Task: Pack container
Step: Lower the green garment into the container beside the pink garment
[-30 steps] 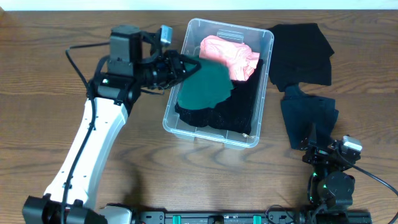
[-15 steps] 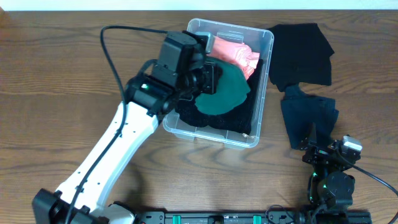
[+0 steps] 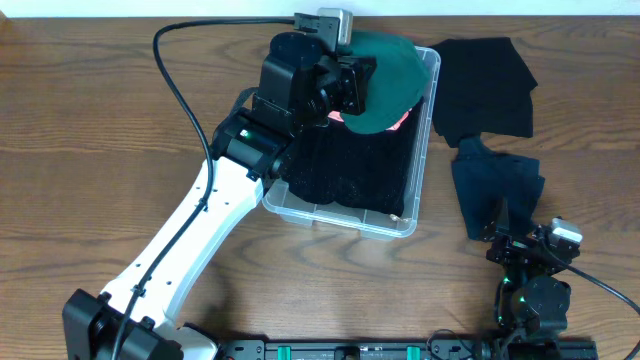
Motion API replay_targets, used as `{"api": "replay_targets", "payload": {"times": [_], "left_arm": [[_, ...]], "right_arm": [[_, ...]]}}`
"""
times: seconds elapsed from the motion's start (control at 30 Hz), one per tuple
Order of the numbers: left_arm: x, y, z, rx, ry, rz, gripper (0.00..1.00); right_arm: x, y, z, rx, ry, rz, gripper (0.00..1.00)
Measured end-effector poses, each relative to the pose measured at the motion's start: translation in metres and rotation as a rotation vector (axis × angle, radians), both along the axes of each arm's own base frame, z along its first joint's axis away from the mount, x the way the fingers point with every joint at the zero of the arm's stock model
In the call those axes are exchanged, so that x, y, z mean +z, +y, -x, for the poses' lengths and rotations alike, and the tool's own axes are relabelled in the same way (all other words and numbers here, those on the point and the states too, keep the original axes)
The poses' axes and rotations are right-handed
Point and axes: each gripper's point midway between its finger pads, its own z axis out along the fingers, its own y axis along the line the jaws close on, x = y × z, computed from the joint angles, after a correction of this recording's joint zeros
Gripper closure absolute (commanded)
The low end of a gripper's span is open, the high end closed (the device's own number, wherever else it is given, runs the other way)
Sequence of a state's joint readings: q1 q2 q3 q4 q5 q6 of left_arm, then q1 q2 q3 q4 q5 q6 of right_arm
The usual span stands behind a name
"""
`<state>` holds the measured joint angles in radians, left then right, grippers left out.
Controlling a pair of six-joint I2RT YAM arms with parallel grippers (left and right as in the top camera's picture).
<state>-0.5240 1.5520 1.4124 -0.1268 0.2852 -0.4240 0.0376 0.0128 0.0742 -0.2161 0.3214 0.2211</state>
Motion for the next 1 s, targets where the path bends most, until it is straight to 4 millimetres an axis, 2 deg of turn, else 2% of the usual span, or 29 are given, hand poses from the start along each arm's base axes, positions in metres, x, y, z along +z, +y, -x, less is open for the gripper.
{"api": "replay_targets", "payload": {"times": [0.1,0.2,0.4,0.53,0.67,0.87,1.0], "left_arm": [[-0.006,0.0,0.001,0.025,0.032,-0.002,0.94],[-0.017,-0.009,0.003,0.035,0.072,-0.003,0.94],[-0.065,-0.033,0.011,0.048,0.182,-0.07,0.94],[-0.075,-0.04,0.013,0.083,0.184,-0.101,0.94],[-0.08,-0.031,0.01,0.127,0.194,-0.128,0.94],[-0.119,0.002,0.025,0.214,0.316,-0.297,0.94],[-0.133,0.015,0.035,0.251,0.384,-0.346,0.94]], "right_arm": [[0.0,0.0,0.0,0.0,0.0,0.0,0.01],[0.0,0.0,0.0,0.0,0.0,0.0,0.01],[0.0,0.0,0.0,0.0,0.0,0.0,0.01],[0.0,0.0,0.0,0.0,0.0,0.0,0.01],[0.0,0.0,0.0,0.0,0.0,0.0,0.01],[0.0,0.0,0.0,0.0,0.0,0.0,0.01],[0.0,0.0,0.0,0.0,0.0,0.0,0.01]]}}
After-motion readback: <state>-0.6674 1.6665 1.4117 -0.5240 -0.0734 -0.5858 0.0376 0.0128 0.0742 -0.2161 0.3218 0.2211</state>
